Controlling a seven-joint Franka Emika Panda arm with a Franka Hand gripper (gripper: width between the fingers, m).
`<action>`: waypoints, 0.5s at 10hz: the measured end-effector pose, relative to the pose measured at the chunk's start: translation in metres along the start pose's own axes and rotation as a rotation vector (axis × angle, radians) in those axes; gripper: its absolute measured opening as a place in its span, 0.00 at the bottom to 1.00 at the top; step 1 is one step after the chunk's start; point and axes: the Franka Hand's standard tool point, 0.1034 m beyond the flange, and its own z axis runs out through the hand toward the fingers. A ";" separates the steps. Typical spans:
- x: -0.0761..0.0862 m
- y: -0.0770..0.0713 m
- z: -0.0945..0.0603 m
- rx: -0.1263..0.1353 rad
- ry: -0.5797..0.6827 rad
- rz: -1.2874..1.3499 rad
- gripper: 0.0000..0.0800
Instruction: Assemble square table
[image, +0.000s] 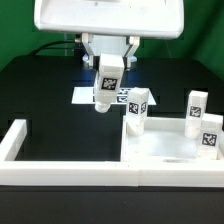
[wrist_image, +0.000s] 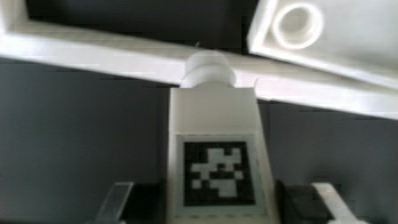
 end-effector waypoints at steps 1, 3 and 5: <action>-0.027 0.011 0.007 -0.025 0.059 -0.013 0.36; -0.036 0.000 0.016 -0.036 0.135 0.008 0.36; -0.026 -0.048 0.026 0.043 0.140 0.097 0.36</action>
Offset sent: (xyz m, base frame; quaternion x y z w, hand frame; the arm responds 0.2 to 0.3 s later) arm 0.0218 0.0957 -0.0273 0.1024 0.0763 0.1096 0.9857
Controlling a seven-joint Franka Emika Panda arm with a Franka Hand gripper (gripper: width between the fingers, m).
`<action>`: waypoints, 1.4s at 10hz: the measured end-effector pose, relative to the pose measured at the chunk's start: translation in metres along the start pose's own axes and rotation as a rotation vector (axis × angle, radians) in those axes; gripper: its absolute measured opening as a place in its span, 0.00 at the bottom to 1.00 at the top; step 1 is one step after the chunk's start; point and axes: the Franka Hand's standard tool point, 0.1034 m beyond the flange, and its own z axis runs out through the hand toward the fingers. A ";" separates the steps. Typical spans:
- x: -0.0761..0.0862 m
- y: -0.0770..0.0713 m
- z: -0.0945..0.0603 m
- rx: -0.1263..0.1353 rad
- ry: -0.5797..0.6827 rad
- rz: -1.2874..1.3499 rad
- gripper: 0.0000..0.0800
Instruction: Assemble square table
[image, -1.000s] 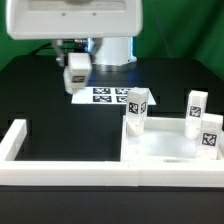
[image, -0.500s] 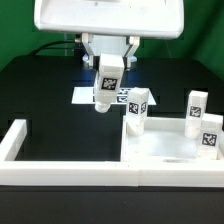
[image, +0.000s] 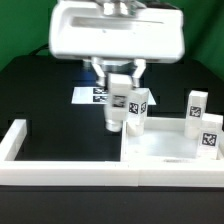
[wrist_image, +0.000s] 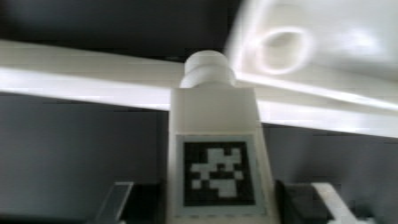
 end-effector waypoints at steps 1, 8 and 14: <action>0.009 -0.009 -0.003 0.006 0.015 0.013 0.36; -0.009 -0.010 0.013 -0.034 0.060 0.008 0.36; -0.012 -0.012 0.022 -0.036 0.062 0.012 0.36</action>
Offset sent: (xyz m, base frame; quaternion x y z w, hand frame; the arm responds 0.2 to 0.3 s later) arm 0.0000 0.0000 0.0000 0.0000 0.0000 0.0000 1.0000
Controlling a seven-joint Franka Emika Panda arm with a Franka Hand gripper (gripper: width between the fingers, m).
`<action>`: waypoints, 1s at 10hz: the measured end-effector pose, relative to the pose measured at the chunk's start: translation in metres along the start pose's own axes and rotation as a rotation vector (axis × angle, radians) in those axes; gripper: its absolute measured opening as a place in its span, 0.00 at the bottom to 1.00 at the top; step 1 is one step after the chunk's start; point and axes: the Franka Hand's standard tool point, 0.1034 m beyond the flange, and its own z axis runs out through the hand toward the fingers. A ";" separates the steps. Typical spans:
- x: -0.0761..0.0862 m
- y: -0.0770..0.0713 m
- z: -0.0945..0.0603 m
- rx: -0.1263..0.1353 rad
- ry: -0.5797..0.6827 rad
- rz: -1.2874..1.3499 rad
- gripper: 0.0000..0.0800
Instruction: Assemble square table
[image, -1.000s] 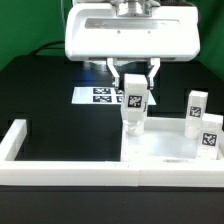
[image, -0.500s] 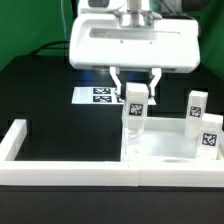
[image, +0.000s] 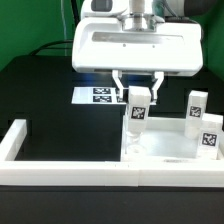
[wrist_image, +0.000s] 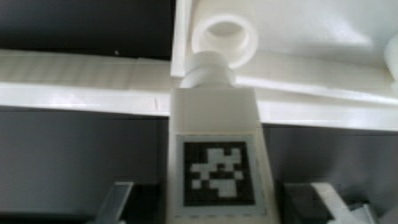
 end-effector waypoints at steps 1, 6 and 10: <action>-0.005 -0.002 0.005 0.001 -0.010 -0.001 0.36; -0.008 -0.009 0.016 -0.003 -0.001 -0.002 0.36; -0.011 -0.009 0.019 -0.003 -0.006 -0.002 0.44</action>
Offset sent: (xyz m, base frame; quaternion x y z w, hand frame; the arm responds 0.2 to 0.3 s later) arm 0.0076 0.0069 -0.0155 -0.0071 0.0083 0.0117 0.9999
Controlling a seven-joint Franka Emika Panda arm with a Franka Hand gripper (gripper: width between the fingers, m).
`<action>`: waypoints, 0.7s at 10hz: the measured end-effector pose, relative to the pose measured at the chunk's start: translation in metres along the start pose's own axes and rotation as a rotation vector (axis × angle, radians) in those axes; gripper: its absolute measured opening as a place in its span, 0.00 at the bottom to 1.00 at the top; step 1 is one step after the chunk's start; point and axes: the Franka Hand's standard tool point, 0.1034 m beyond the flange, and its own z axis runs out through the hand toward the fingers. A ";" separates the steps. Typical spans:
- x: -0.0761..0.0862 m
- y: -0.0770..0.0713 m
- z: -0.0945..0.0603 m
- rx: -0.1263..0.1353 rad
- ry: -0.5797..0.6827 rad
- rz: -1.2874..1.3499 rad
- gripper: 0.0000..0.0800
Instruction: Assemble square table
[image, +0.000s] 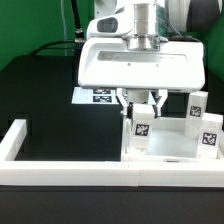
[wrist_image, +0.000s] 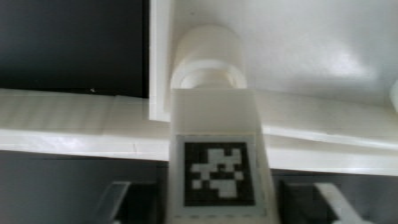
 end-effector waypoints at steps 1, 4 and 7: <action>0.000 0.000 0.000 0.000 0.000 0.000 0.44; 0.000 0.000 0.000 0.000 0.000 0.000 0.78; 0.000 0.000 0.000 0.000 0.000 0.000 0.81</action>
Offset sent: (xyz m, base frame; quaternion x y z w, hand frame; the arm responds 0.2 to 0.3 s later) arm 0.0000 0.0000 0.0000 0.0000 0.0000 0.0000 1.0000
